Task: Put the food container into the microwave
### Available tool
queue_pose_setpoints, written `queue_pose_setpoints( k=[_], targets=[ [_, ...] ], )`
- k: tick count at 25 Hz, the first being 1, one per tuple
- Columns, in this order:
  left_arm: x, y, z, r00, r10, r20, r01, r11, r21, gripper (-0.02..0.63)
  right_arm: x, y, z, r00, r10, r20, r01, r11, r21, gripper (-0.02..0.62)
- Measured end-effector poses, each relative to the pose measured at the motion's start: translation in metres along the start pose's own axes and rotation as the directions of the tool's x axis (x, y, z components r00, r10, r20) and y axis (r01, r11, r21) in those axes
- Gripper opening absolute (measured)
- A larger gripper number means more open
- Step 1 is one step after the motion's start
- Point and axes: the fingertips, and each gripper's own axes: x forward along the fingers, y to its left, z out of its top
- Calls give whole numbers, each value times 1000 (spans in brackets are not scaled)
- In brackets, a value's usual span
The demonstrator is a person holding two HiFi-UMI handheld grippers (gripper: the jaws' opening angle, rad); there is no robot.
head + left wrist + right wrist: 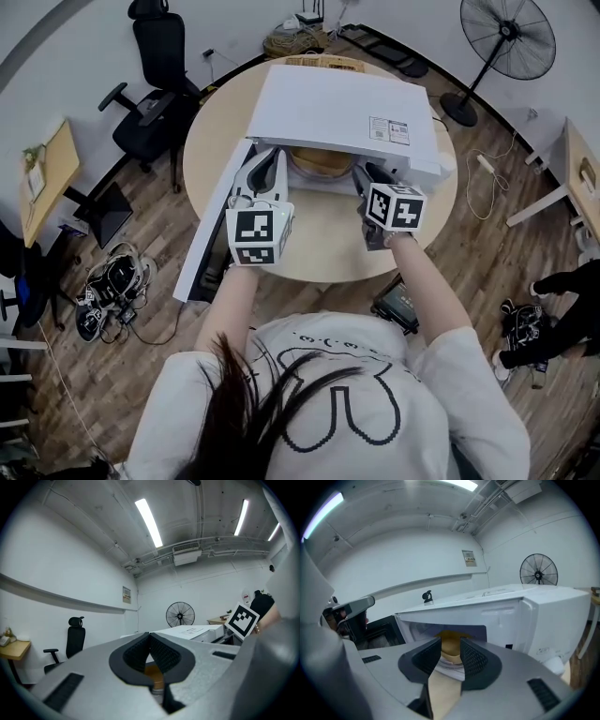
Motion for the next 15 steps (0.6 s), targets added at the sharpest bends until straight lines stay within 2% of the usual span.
queue_pose_setpoints(
  k=[8, 15],
  targets=[
    [7, -10, -4, 999, -34, -5, 34, 999, 8, 8, -18, -3, 23, 999, 14, 38, -11, 996, -87, 123],
    [11, -6, -1, 999, -32, 7, 32, 999, 12, 8, -37, 5, 50, 995, 18, 102, 0, 984, -176, 121]
  ],
)
